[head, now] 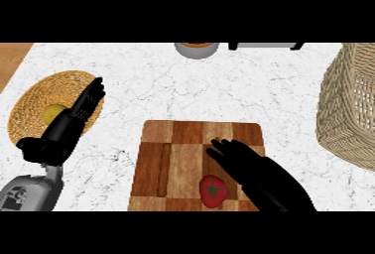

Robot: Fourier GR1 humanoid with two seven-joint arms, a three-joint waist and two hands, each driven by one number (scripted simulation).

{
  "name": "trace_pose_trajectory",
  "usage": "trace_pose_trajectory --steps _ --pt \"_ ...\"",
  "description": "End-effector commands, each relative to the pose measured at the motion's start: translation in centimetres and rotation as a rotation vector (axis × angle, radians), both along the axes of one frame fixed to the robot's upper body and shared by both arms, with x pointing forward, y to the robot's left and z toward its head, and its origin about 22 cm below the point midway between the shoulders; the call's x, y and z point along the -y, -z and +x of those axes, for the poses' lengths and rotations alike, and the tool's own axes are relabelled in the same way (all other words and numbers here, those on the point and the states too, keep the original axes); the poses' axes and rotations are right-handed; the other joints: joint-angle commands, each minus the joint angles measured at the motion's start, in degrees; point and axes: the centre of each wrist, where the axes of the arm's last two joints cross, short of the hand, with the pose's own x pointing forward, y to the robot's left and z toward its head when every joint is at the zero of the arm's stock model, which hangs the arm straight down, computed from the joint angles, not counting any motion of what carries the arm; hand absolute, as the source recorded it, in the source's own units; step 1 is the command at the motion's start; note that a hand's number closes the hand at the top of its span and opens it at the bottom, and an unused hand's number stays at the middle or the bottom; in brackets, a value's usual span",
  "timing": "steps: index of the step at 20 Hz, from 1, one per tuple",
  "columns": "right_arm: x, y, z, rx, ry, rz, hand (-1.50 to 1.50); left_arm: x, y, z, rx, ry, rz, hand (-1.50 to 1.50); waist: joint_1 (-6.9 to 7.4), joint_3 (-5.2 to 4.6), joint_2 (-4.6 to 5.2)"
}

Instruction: Pick the tomato from the cutting board and place it in the basket

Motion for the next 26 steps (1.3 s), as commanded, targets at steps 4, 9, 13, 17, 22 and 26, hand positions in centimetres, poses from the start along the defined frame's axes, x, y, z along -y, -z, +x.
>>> trace_pose_trajectory --steps 4,9,13,17,22,26 --pt "1.2 1.7 -0.6 0.009 -0.04 0.038 -1.5 -0.1 0.0 -0.4 -0.012 0.0 0.004 0.0 -0.13 0.0 -0.03" --pt "-1.1 0.3 0.4 -0.008 -0.053 0.081 -1.5 -0.3 -0.8 0.8 0.005 -0.011 -0.005 0.0 -0.06 -0.01 -0.01" --pt "-2.3 0.5 0.3 0.016 -0.029 0.022 -1.5 0.9 1.5 0.2 -0.009 -0.014 -0.001 0.0 -0.1 -0.02 0.0" --pt "-2.7 3.5 -0.7 0.021 -0.034 -0.032 -1.5 1.0 -1.2 1.2 0.003 -0.003 -0.007 0.0 -0.16 -0.01 -0.01" --pt "-3.8 2.0 -1.1 0.019 -0.028 -0.038 -1.5 0.3 0.1 1.3 0.001 0.004 -0.021 0.0 -0.18 -0.02 0.0" --pt "-2.1 4.5 0.7 0.003 -0.032 -0.085 -1.5 0.5 -0.4 0.4 -0.006 0.005 -0.001 0.0 -0.08 -0.01 0.01"
